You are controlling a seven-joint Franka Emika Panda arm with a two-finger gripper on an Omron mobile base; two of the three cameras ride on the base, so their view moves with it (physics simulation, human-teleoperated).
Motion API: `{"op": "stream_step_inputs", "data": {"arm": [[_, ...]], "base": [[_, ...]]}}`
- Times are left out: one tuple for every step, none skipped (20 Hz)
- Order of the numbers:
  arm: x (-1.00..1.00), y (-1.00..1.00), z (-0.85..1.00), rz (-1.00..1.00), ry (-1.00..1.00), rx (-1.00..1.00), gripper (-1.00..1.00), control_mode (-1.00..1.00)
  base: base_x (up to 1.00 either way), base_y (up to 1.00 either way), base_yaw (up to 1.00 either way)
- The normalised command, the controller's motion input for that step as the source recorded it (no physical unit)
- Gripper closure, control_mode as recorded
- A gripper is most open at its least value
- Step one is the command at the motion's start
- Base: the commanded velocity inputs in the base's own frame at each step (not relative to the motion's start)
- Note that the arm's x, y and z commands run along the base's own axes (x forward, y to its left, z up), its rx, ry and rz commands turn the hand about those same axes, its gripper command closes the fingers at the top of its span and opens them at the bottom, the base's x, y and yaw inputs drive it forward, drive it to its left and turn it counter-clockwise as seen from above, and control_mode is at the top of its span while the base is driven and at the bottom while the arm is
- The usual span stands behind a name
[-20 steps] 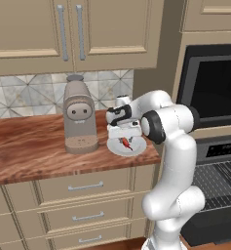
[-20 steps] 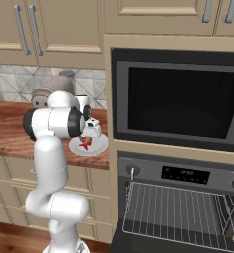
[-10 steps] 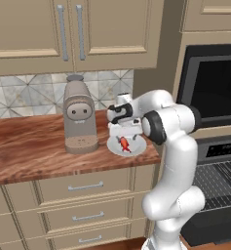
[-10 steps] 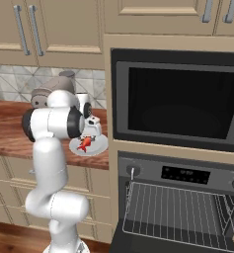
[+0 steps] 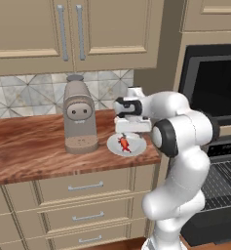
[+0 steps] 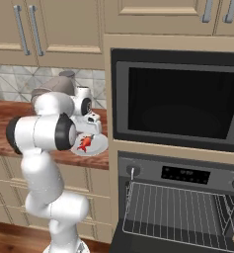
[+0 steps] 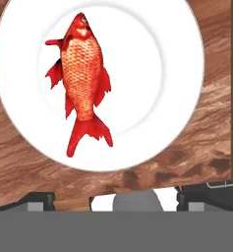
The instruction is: Take the fish from the oven and place it on the plate on the counter.
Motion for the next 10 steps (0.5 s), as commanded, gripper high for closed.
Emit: {"op": "stream_step_inputs", "data": {"arm": [[-1.0, 0.0, 0.56, 0.0, -0.04, 0.08, -1.0, -1.0], [-1.0, 0.0, 0.51, 0.0, -0.04, 0.07, -1.0, -1.0], [-1.0, 0.0, 0.54, 0.0, -0.03, 0.06, -1.0, -1.0], [-1.0, 0.0, 0.57, 0.0, -0.01, 0.04, -1.0, -1.0], [-1.0, 0.0, 0.6, 0.0, -0.02, 0.03, -1.0, -1.0], [-1.0, 0.0, 0.58, 0.0, -0.02, 0.01, -1.0, -1.0], [-1.0, 0.0, 0.56, 0.0, -0.03, 0.01, -1.0, -1.0], [-1.0, 0.0, 0.58, 0.0, -0.02, 0.0, -1.0, -1.0], [-1.0, 0.0, 0.56, 0.0, -0.04, 0.0, -1.0, -1.0], [-1.0, 0.0, 0.56, 0.0, -0.05, 0.01, -1.0, -1.0]], "base": [[0.0, 0.0, 0.0], [0.0, 0.0, 0.0], [0.0, 0.0, 0.0], [0.0, 0.0, 0.0], [0.0, 0.0, 0.0], [0.0, 0.0, 0.0], [0.0, 0.0, 0.0], [0.0, 0.0, 0.0], [0.0, 0.0, 0.0], [0.0, 0.0, 0.0]]}}
